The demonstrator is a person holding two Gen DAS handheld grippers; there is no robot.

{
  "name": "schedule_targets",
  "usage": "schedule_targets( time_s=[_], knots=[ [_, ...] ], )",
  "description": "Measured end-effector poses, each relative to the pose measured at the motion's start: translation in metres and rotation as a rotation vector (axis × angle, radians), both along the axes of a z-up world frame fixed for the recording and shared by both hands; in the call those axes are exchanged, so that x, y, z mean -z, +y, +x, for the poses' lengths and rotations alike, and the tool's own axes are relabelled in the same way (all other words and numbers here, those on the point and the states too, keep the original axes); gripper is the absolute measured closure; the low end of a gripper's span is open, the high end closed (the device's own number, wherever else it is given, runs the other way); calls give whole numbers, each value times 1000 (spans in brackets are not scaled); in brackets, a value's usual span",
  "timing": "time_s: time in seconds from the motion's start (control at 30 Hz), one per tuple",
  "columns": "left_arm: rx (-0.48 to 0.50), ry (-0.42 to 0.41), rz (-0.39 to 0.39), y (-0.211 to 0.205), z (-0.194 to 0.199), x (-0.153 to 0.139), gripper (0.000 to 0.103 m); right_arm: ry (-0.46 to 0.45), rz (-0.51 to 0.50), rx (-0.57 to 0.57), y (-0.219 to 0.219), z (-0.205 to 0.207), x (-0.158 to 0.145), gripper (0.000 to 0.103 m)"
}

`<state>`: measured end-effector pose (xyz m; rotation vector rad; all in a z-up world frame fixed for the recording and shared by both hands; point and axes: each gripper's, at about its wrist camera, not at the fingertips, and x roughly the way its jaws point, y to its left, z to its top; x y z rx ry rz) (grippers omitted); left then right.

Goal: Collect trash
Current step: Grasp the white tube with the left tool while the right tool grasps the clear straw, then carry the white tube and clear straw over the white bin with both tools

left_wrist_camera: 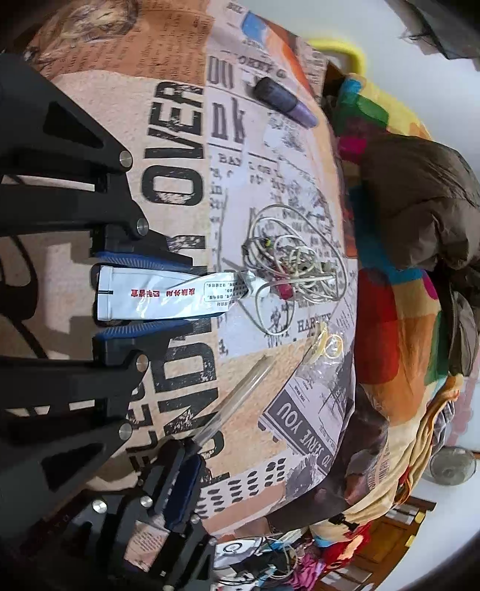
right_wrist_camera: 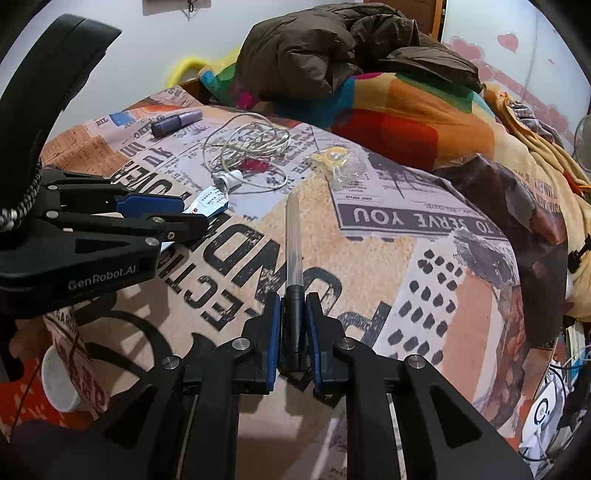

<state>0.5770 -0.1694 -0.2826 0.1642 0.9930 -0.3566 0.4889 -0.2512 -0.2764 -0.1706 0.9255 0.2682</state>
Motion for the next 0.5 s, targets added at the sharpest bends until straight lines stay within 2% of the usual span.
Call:
schedule_targets(
  time_s=[0.17, 0.5],
  knots=[
    [-4, 42, 1, 5, -12, -5, 77, 25, 38, 21, -7, -4, -4, 90],
    [-37, 19, -55, 24, -50, -39, 77, 44, 120, 71, -21, -14, -31, 90]
  ],
)
